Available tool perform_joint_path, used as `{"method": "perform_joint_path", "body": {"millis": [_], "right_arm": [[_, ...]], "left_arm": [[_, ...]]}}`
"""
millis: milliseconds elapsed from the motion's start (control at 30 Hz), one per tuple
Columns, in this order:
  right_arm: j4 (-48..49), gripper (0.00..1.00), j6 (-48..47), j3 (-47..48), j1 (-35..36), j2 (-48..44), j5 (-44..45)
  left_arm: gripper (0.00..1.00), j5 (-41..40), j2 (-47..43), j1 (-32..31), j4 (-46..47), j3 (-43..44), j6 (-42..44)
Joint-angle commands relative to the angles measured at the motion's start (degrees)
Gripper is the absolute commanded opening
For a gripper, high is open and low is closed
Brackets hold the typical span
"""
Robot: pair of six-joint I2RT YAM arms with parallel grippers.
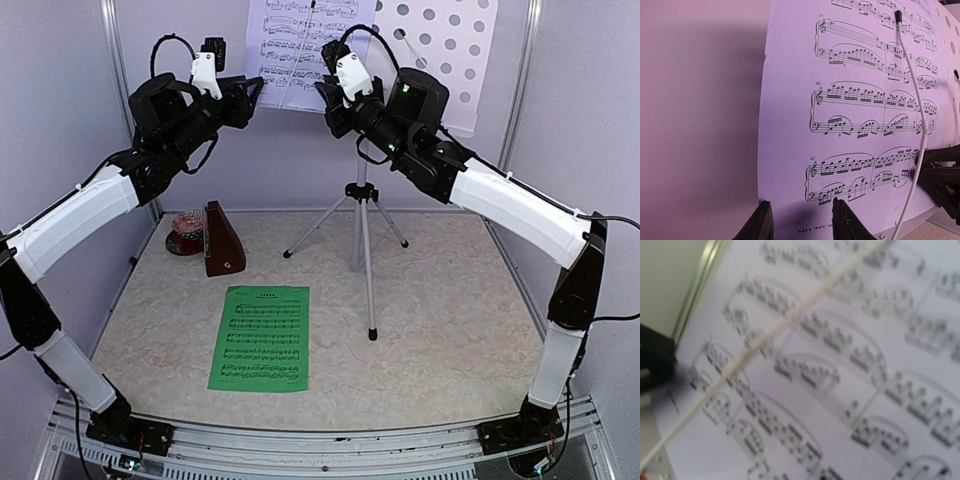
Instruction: Set up the instrument practice props
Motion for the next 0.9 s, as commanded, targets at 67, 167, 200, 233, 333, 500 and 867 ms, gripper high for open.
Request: {"method": "perform_joint_path", "body": {"millis": [67, 167, 200, 233, 333, 500, 867], "right_arm": [[-0.31, 0.27, 1.87, -5.05, -0.44, -6.12, -4.62], [-1.42, 0.39, 4.99, -9.09, -0.06, -10.23, -11.26], [-1.46, 0.42, 5.81, -10.68, 0.22, -11.73, -12.38], [-1.47, 0.45, 6.75, -12.95, 0.46, -13.18, -13.42], [-0.81, 0.54, 8.03, -16.73, 1.74, -16.19, -13.96], [-2.73, 0.62, 16.79, -20.65, 2.47, -17.47, -14.92], [6.21, 0.6, 42.52, -54.07, 4.48, -22.59, -20.16]], "left_arm": [[0.53, -2.83, -5.88, 0.71, 0.1, -5.58, -2.19], [0.64, -4.0, -10.64, 0.81, 0.99, -12.5, -3.84], [0.67, -4.44, -12.29, 0.82, 1.23, -15.03, -4.59], [0.69, -4.52, -14.09, 0.78, 1.34, -18.44, -5.89], [0.71, -3.33, -18.78, 0.7, 1.03, -25.91, -9.01], [0.72, -2.92, -23.59, 0.17, -0.87, -37.2, -15.12], [0.76, -2.81, -29.0, -0.08, -4.71, -58.82, -27.8]]}}
